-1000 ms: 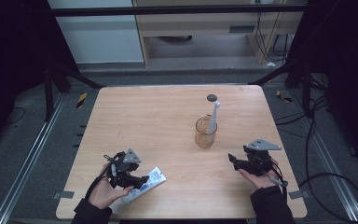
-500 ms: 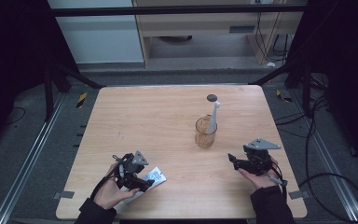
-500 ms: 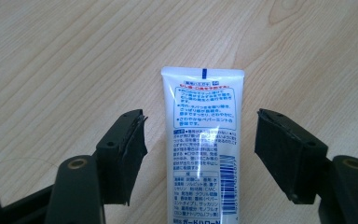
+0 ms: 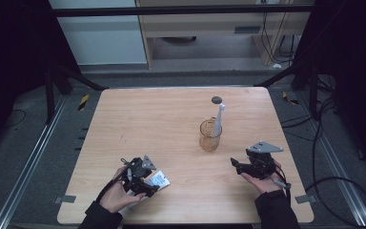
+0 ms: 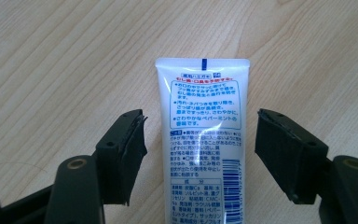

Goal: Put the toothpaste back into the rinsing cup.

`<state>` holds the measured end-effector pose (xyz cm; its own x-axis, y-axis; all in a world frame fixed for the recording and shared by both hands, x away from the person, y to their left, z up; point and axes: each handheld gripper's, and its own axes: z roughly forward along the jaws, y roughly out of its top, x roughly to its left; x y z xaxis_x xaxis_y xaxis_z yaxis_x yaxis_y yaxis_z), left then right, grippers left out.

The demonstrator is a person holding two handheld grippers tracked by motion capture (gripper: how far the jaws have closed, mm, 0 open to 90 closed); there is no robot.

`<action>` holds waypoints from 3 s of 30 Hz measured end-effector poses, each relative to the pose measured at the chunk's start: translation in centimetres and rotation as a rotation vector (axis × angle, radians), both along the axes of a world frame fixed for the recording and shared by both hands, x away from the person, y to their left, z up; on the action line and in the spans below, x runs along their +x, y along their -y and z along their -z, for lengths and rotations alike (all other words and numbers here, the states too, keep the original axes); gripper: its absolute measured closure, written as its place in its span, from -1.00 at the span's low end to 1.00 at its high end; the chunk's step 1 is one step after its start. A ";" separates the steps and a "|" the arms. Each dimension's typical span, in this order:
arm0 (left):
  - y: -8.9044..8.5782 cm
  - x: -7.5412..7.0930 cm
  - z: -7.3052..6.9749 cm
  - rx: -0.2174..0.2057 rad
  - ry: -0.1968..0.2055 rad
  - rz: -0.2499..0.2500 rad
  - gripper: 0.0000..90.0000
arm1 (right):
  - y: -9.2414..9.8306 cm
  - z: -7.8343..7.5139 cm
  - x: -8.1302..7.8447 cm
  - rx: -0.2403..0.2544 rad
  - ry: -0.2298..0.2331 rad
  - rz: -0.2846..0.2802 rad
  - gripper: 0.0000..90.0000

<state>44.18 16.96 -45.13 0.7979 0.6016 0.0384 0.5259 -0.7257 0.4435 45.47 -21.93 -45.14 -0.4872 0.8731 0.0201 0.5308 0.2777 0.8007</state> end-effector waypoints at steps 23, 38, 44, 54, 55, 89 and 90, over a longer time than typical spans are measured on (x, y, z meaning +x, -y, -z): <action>0.9 1.0 1.1 0.084 -0.066 0.019 -0.30 | -0.1 0.4 0.2 -0.008 -0.021 -0.014 -0.33; 1.5 1.5 1.9 0.098 -0.112 0.021 -0.18 | -0.1 0.5 0.3 -0.022 -0.026 -0.015 -0.33; 1.7 1.6 1.8 0.116 -0.121 0.019 -0.16 | 0.0 0.5 0.4 -0.018 -0.025 -0.012 -0.33; 1.6 1.9 1.5 0.102 -0.156 -0.029 0.02 | 0.3 0.6 0.4 -0.017 -0.022 -0.002 -0.32; 1.5 2.0 1.5 0.095 -0.161 -0.036 0.05 | 0.3 0.6 0.4 -0.016 -0.023 0.000 -0.32; -1.7 1.6 -5.0 -0.166 0.027 -0.136 0.53 | 1.6 0.7 0.3 0.000 -0.006 0.044 -0.32; -1.8 1.7 -5.3 -0.184 0.043 -0.143 0.53 | 1.7 0.8 0.3 -0.001 0.000 0.044 -0.32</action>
<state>45.90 18.76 -39.79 0.7041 0.7083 -0.0500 0.5951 -0.5501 0.5859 45.76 -23.59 -45.89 -0.4480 0.8938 0.0189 0.5423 0.2549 0.8006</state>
